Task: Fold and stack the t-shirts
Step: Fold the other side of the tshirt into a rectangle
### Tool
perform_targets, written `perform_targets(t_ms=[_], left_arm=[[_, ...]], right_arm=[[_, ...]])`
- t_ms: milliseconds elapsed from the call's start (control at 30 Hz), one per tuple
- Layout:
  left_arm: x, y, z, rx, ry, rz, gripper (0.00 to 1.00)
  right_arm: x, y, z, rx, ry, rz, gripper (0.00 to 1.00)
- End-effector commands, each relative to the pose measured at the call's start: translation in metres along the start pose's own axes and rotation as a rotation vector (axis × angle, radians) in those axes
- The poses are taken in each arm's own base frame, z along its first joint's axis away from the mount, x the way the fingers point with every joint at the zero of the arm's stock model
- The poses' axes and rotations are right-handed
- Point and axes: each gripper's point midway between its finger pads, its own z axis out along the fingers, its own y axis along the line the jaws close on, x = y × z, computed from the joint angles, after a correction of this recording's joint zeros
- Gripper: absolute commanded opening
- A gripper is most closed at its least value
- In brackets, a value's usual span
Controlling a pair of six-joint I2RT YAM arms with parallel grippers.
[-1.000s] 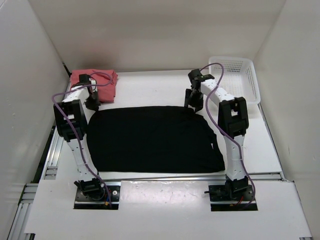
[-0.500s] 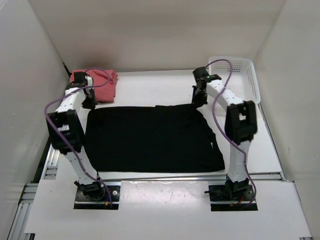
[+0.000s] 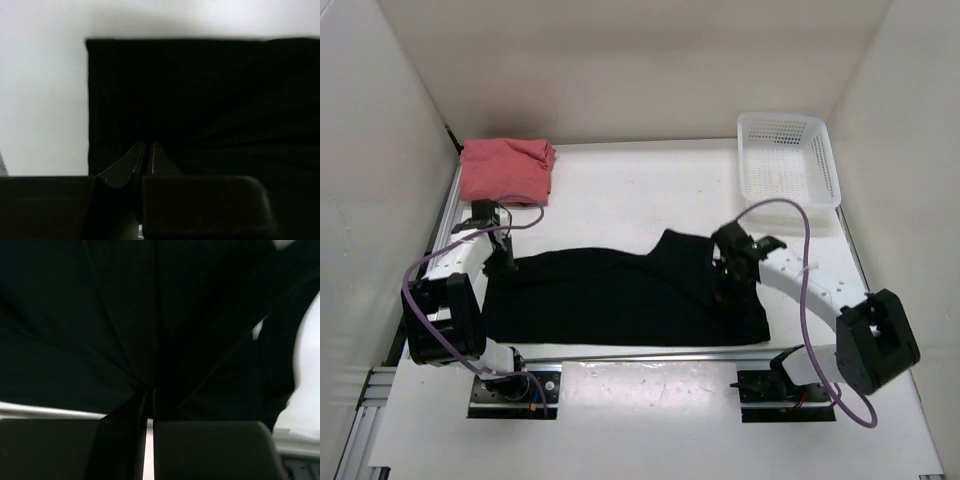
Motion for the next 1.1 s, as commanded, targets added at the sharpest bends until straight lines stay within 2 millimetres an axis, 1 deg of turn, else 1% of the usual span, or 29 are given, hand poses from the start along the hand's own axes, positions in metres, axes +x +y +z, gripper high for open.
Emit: perform_targets(t_ms=[0, 33, 67, 100, 133, 167, 233, 267, 300, 367, 400, 433, 467, 500, 533, 567, 600, 633, 667, 700, 733, 767, 800, 833, 900, 933, 1000, 1033, 1067], left_arm=[[0.013, 0.006, -0.006, -0.026, -0.011, -0.006, 0.1], [0.021, 0.006, -0.005, -0.026, 0.003, -0.005, 0.1], [0.025, 0.006, -0.003, -0.026, 0.012, -0.004, 0.1], [0.025, 0.004, -0.003, -0.017, 0.012, -0.004, 0.1], [0.025, 0.004, -0.003, -0.017, 0.012, -0.004, 0.1], [0.025, 0.004, -0.003, -0.017, 0.012, -0.004, 0.1], [0.026, 0.002, -0.001, -0.008, 0.023, -0.003, 0.1], [0.026, 0.002, -0.001, -0.008, 0.023, -0.003, 0.1], [0.026, 0.002, -0.001, -0.008, 0.023, -0.003, 0.1], [0.022, 0.001, -0.002, 0.001, 0.013, -0.004, 0.1], [0.022, 0.001, -0.002, 0.001, 0.013, -0.004, 0.1], [0.022, 0.001, -0.002, 0.001, 0.013, -0.004, 0.1], [0.022, 0.001, -0.002, 0.001, 0.013, -0.004, 0.1], [0.024, 0.001, 0.0, 0.001, 0.023, -0.003, 0.1], [0.024, 0.001, 0.0, 0.001, 0.023, -0.003, 0.1], [0.024, 0.001, 0.0, 0.001, 0.023, -0.003, 0.1], [0.019, 0.001, -0.002, 0.001, 0.012, -0.004, 0.1], [0.019, 0.001, -0.002, 0.001, 0.012, -0.004, 0.1], [0.015, 0.001, -0.004, 0.001, 0.0, -0.005, 0.1], [0.016, 0.001, -0.002, 0.001, 0.009, -0.004, 0.1], [0.014, 0.001, -0.004, 0.001, 0.007, -0.004, 0.1], [0.014, 0.001, -0.004, 0.001, 0.007, -0.004, 0.1], [0.014, 0.001, -0.004, 0.001, 0.007, -0.004, 0.1], [0.01, 0.001, -0.006, 0.001, -0.002, -0.005, 0.1], [0.012, 0.0, -0.006, 0.01, 0.007, -0.004, 0.1], [0.012, 0.0, -0.006, 0.011, 0.007, -0.004, 0.1], [0.01, 0.0, -0.005, 0.011, 0.009, -0.004, 0.1], [0.01, 0.0, -0.005, 0.011, 0.009, -0.004, 0.1], [0.012, 0.0, -0.006, 0.011, 0.018, -0.003, 0.1]], right_arm=[[0.044, 0.0, -0.008, -0.046, 0.04, 0.008, 0.12], [0.05, 0.0, -0.008, -0.062, 0.049, 0.007, 0.19], [0.061, -0.005, -0.007, -0.067, 0.071, -0.001, 0.3], [0.058, -0.001, -0.016, -0.111, 0.034, -0.023, 0.41], [0.057, -0.003, -0.021, -0.119, 0.017, -0.029, 0.54], [0.046, 0.004, -0.033, -0.153, -0.037, -0.051, 0.56], [0.024, 0.001, -0.057, -0.171, -0.138, -0.06, 0.61], [0.005, 0.004, -0.074, -0.179, -0.202, -0.052, 0.62], [-0.009, -0.004, -0.08, -0.153, -0.234, -0.004, 0.62], [-0.027, -0.007, -0.085, -0.15, -0.242, 0.018, 0.62], [-0.042, -0.007, -0.08, -0.14, -0.219, 0.05, 0.62], [-0.049, -0.007, -0.076, -0.127, -0.202, 0.063, 0.62], [-0.056, -0.008, -0.059, -0.098, -0.149, 0.076, 0.62], [-0.07, -0.011, -0.057, -0.087, -0.149, 0.102, 0.62], [-0.08, -0.012, -0.049, -0.081, -0.146, 0.116, 0.62], [-0.084, -0.016, -0.029, -0.053, -0.093, 0.111, 0.62], [-0.09, -0.02, -0.019, -0.022, -0.09, 0.097, 0.61], [-0.105, -0.021, -0.015, -0.001, -0.112, 0.078, 0.61], [-0.109, -0.031, 0.004, 0.068, -0.074, 0.068, 0.61], [-0.114, -0.032, 0.011, 0.086, -0.063, 0.069, 0.61], [-0.125, -0.033, 0.013, 0.087, -0.07, 0.08, 0.61], [-0.128, -0.037, 0.026, 0.1, -0.049, 0.103, 0.61], [-0.131, -0.039, 0.03, 0.114, -0.044, 0.104, 0.61], [-0.14, -0.039, 0.033, 0.124, -0.063, 0.113, 0.61], [-0.141, -0.042, 0.046, 0.142, -0.045, 0.113, 0.61], [-0.146, -0.041, 0.054, 0.138, -0.056, 0.104, 0.61], [-0.148, -0.044, 0.063, 0.15, -0.059, 0.104, 0.61], [-0.147, -0.044, 0.072, 0.155, -0.046, 0.116, 0.61], [-0.144, -0.046, 0.077, 0.161, -0.032, 0.116, 0.61]])
